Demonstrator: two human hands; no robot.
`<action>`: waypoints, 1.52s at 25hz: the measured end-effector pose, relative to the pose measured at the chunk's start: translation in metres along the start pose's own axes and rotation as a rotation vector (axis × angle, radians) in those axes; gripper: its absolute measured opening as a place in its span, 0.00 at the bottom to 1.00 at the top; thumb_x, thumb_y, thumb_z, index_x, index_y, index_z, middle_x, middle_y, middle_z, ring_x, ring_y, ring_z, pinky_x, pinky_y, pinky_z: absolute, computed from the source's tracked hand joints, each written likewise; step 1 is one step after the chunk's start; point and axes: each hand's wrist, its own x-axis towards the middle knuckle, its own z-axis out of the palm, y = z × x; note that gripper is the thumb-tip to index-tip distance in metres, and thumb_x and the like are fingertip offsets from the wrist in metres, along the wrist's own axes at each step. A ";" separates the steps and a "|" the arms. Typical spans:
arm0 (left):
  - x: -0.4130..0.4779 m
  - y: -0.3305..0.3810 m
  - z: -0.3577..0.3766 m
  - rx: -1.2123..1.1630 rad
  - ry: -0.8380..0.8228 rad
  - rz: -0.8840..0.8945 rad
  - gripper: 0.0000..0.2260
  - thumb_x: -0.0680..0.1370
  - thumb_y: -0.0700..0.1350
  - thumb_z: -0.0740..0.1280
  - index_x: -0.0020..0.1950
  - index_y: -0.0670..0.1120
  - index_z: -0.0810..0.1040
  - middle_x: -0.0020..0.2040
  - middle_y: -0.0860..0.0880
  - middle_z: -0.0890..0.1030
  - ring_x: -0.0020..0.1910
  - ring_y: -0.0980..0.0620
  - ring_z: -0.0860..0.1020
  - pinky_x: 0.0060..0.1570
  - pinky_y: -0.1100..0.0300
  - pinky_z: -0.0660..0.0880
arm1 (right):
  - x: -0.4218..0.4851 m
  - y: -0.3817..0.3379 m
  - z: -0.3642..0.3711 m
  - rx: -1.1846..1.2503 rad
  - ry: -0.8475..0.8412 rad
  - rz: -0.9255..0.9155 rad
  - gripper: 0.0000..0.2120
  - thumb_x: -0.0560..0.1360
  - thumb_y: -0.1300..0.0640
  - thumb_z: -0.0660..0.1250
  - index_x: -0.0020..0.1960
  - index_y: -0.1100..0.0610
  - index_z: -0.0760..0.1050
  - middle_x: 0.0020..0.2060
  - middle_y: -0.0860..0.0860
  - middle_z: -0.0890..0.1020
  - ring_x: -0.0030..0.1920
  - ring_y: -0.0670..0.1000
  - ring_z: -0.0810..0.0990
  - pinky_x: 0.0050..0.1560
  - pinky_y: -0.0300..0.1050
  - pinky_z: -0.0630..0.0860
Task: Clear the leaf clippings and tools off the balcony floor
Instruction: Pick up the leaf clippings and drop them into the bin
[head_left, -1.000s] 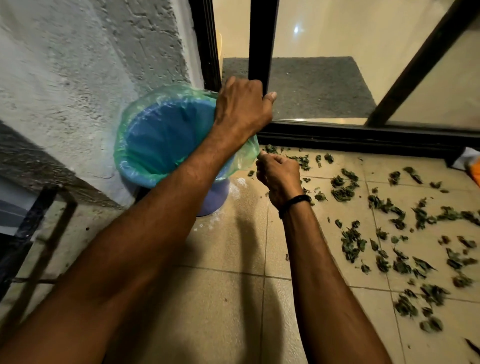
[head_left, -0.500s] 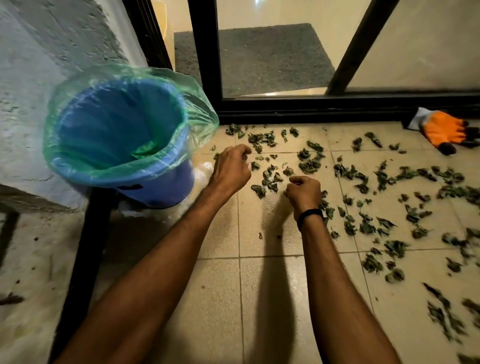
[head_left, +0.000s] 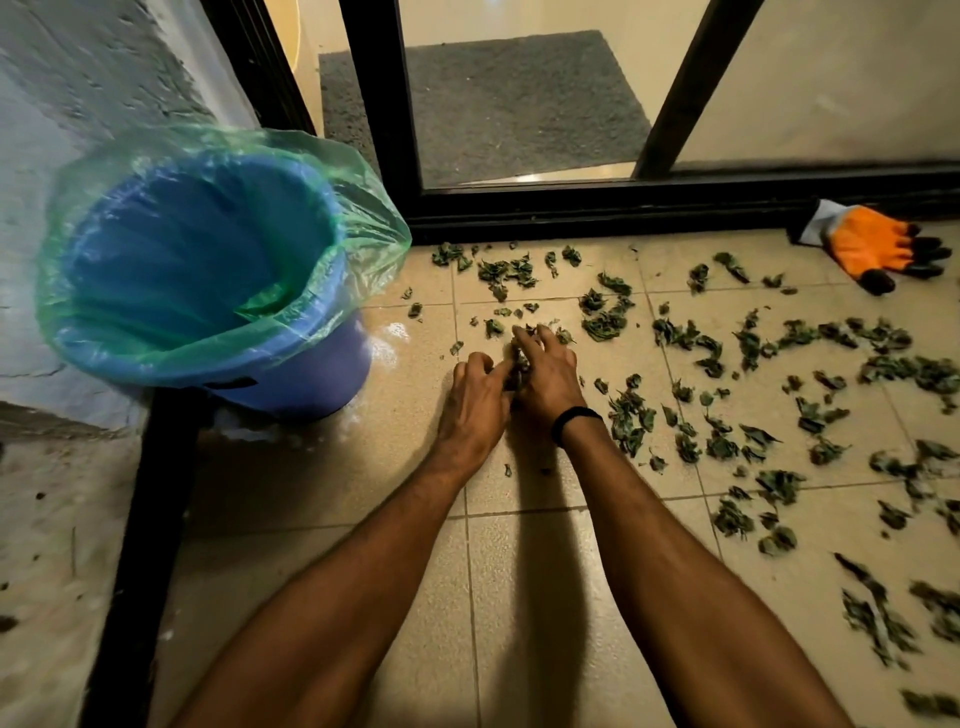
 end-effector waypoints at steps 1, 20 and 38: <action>-0.004 0.000 0.003 0.004 0.035 0.015 0.15 0.81 0.44 0.65 0.68 0.50 0.75 0.61 0.46 0.72 0.58 0.49 0.69 0.53 0.60 0.72 | 0.003 0.000 0.002 -0.012 -0.010 -0.020 0.30 0.77 0.65 0.64 0.75 0.47 0.64 0.77 0.53 0.56 0.74 0.58 0.54 0.72 0.53 0.61; -0.031 0.058 -0.171 -0.368 0.651 0.063 0.08 0.79 0.43 0.69 0.56 0.45 0.84 0.51 0.47 0.82 0.47 0.53 0.78 0.44 0.70 0.69 | -0.016 -0.088 -0.047 0.870 0.437 0.100 0.08 0.72 0.54 0.74 0.50 0.55 0.84 0.42 0.50 0.86 0.45 0.49 0.85 0.48 0.48 0.83; -0.054 -0.116 -0.278 -0.451 0.694 -0.363 0.20 0.73 0.54 0.69 0.62 0.48 0.81 0.48 0.50 0.86 0.45 0.50 0.85 0.52 0.51 0.82 | -0.037 -0.280 -0.035 0.650 0.112 -0.378 0.13 0.75 0.63 0.65 0.57 0.57 0.82 0.48 0.52 0.86 0.45 0.50 0.86 0.53 0.52 0.82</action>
